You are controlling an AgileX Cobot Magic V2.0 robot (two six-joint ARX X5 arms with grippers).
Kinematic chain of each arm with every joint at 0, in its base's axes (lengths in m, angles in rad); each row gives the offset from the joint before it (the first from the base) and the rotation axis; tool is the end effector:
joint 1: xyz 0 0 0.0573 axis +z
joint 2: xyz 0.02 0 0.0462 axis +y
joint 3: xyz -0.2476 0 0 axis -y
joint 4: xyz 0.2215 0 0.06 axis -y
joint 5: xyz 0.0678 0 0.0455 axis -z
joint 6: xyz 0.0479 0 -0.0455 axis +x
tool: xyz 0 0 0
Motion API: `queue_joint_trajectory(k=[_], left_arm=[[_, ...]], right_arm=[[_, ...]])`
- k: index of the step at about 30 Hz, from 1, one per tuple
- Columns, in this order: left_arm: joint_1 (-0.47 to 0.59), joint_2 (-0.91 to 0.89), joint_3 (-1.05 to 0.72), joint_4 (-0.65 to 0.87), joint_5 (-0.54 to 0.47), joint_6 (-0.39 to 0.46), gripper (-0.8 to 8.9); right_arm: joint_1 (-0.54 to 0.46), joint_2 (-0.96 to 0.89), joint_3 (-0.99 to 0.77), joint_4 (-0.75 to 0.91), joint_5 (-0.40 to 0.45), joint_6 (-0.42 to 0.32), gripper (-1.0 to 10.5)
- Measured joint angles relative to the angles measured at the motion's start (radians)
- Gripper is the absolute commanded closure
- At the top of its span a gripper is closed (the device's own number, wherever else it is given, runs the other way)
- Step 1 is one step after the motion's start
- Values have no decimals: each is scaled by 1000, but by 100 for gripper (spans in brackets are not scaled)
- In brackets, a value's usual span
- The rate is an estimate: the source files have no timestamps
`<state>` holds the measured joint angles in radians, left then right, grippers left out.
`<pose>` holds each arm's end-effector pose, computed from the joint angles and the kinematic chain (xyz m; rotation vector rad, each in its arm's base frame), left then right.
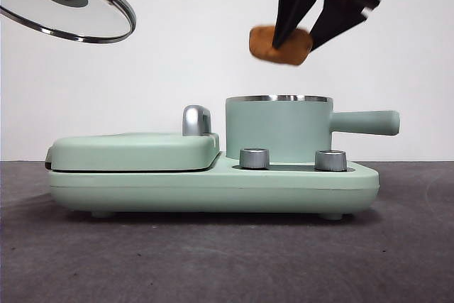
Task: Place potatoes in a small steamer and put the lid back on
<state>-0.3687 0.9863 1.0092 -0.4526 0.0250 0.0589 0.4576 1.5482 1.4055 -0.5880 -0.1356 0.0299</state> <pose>0.1942 -0.0763 0.3269 0.1312 0.4147 -0.4002 0.2914 0.1507 0.3020 -0.0911 0.7397 0.5551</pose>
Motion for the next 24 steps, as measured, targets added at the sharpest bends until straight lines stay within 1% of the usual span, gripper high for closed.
queue_joint_trajectory(k=[5, 11, 16, 17, 20, 24], left_arm=[[0, 0, 0, 0, 0, 0, 799], [0, 0, 0, 0, 0, 0, 799], [0, 0, 0, 0, 0, 0, 799], [0, 0, 0, 0, 0, 0, 799], [0, 0, 0, 0, 0, 0, 799], [0, 0, 0, 0, 0, 0, 799]], right_arm=[[-35, 149, 103, -25, -27, -7, 740], [-48, 270, 145, -44, -28, -8, 740], [-47, 300, 146, -58, -25, -11, 739], [-47, 300, 146, -59, -24, -19, 729], [-47, 300, 146, -60, -25, -34, 624], [-47, 297, 163, -77, -24, -34, 615]])
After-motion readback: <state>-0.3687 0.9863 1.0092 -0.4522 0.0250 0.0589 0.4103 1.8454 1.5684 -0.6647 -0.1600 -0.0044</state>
